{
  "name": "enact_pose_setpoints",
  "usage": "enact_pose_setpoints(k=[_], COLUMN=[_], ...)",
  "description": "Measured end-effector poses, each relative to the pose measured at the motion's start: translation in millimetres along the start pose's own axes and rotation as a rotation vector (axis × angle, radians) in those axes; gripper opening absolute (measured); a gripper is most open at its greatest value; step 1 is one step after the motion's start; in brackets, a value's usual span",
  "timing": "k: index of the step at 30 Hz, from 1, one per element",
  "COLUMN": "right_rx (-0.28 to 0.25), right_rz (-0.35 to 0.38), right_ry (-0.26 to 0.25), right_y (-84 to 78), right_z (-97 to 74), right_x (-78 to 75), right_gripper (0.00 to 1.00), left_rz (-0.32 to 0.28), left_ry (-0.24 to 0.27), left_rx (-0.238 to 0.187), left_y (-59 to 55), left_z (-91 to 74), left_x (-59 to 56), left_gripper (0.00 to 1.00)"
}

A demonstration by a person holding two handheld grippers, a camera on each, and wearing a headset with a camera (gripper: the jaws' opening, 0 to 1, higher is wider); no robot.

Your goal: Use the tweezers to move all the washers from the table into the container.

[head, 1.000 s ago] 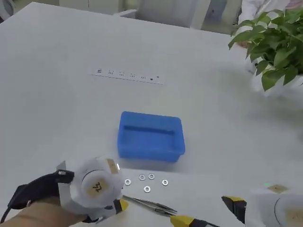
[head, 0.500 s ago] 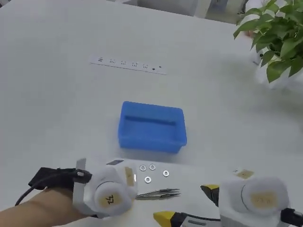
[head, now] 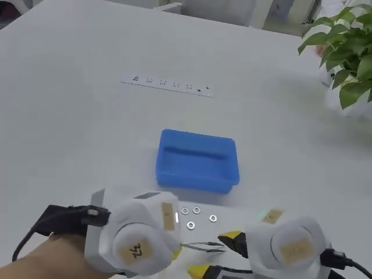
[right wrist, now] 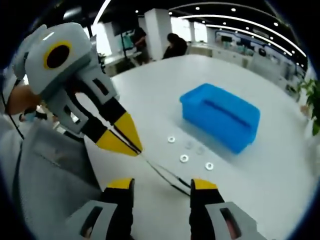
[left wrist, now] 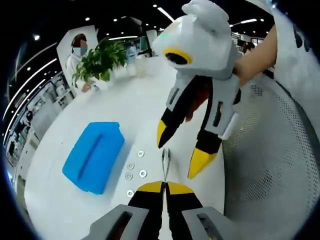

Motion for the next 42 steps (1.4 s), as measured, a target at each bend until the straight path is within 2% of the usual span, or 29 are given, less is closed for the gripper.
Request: enact_pose_setpoints(k=[3,5,10,16,19,22,26,30,42], right_rx=[-0.015,-0.018,-0.018,-0.058,-0.067,-0.091,-0.098,-0.095,-0.068], right_rz=[-0.047,-0.065,-0.135,-0.156,-0.178,-0.162,-0.166,-0.177,-0.163], right_ry=[-0.003,0.005,0.009,0.039,0.037,0.04,0.039,0.036,0.046], right_y=[7.4,12.0,19.7,35.2,42.4,50.0,56.0,57.6,55.8], right_z=[0.1,0.7,6.0,12.9,17.1,21.6,28.0,34.2,50.2], right_x=[1.0,2.4,4.1,3.8,1.2,-5.5,-12.2,-17.6,-26.1], right_gripper=[0.33,0.28,0.16,0.15,0.09,0.09,0.09,0.09,0.09], left_rz=[0.0,-0.008,0.015,0.046,0.051,0.06,0.041,0.032,0.021], left_ry=[0.009,0.016,0.03,0.044,0.056,0.07,0.091,0.102,0.103], left_rx=[-0.008,-0.041,-0.058,-0.078,-0.073,-0.077,-0.085,-0.08,-0.063], left_y=[8.3,13.4,20.8,28.1,32.2,32.6,31.3,29.8,21.4], left_z=[-11.7,-18.3,-27.8,-37.4,-41.8,-43.9,-45.4,-43.9,-34.2], left_x=[-3.9,-6.1,-8.9,-5.2,-0.6,5.6,18.3,25.4,37.6], left_gripper=[0.0,0.0,0.0,0.0,0.0,0.0,0.0,0.0,0.0])
Point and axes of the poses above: the centre of the closed fingertips' face, and the gripper's own axes: z roughly forward along the fingers, x roughly to its left, y roughly out of its top, the point moved 10 cm from there along -z, roughly backward along the fingers, and after that the axes turned 13 degrees about -z, right-handed, at the moved point
